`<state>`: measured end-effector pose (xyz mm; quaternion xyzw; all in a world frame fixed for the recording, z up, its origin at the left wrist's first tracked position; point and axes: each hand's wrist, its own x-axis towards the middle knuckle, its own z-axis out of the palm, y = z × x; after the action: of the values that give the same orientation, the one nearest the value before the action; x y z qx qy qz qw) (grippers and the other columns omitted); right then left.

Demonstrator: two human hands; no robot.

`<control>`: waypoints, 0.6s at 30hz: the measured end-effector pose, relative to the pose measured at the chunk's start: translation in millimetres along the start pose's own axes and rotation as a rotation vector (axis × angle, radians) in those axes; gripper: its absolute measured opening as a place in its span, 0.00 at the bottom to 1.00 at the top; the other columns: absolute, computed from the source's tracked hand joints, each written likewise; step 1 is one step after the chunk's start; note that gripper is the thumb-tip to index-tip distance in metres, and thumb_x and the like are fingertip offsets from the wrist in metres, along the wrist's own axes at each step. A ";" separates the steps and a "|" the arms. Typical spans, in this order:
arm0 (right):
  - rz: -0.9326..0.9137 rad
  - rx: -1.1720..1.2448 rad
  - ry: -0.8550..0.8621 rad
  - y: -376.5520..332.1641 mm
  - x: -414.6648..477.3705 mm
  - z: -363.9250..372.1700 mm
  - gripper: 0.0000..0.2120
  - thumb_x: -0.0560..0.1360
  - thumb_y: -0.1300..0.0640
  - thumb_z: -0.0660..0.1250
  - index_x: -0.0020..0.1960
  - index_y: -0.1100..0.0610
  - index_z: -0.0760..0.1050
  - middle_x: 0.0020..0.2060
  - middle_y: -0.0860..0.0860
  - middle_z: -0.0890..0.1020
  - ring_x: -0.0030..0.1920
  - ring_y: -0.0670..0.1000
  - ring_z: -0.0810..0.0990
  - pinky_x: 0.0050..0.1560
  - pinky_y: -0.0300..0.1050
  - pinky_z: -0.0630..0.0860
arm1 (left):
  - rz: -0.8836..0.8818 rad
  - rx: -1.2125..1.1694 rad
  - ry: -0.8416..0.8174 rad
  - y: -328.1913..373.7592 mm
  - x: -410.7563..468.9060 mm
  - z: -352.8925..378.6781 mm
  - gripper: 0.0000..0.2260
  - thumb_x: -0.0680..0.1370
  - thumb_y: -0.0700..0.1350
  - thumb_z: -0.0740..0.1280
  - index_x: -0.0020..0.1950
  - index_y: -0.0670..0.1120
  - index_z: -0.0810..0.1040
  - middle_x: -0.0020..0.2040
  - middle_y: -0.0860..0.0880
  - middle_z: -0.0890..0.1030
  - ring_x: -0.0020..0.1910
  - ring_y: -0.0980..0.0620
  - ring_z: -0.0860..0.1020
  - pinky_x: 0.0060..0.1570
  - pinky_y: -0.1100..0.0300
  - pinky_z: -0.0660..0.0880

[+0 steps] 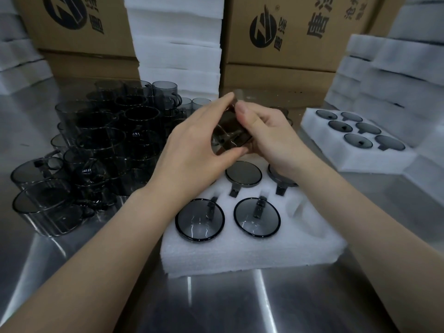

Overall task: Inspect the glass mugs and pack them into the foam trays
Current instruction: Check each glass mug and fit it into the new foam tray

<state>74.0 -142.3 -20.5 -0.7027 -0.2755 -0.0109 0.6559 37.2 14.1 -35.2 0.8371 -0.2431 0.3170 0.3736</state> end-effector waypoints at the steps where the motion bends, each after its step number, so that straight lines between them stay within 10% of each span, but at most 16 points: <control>1: 0.010 0.010 0.012 0.2 0.5 -0.4 0.12 0.79 0.48 0.60 0.48 0.49 0.82 0.41 0.47 0.85 0.43 0.47 0.84 0.36 0.41 0.79 | -0.007 -0.009 0.002 0.5 -0.1 -0.1 0.34 0.71 0.48 0.76 0.74 0.46 0.68 0.66 0.50 0.77 0.65 0.55 0.74 0.66 0.64 0.68; 8: 0.128 0.213 0.072 -6.5 3.1 -5.9 0.17 0.83 0.52 0.58 0.50 0.59 0.82 0.44 0.59 0.85 0.45 0.58 0.84 0.46 0.60 0.82 | 0.118 -0.050 0.012 3.5 -2.8 -2.0 0.34 0.69 0.41 0.78 0.72 0.40 0.69 0.69 0.45 0.75 0.69 0.51 0.71 0.69 0.60 0.67; 18: 0.340 0.425 -0.255 -9.1 4.4 -9.8 0.28 0.82 0.41 0.52 0.75 0.56 0.64 0.64 0.59 0.78 0.61 0.58 0.79 0.53 0.52 0.79 | 0.183 -0.096 0.011 2.6 -1.4 -2.5 0.35 0.70 0.38 0.77 0.73 0.44 0.65 0.74 0.46 0.69 0.75 0.47 0.63 0.72 0.42 0.64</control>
<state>77.5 -149.8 -9.2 -0.5815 -0.2304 0.2454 0.7406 33.7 14.8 -33.7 0.7908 -0.3316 0.3425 0.3838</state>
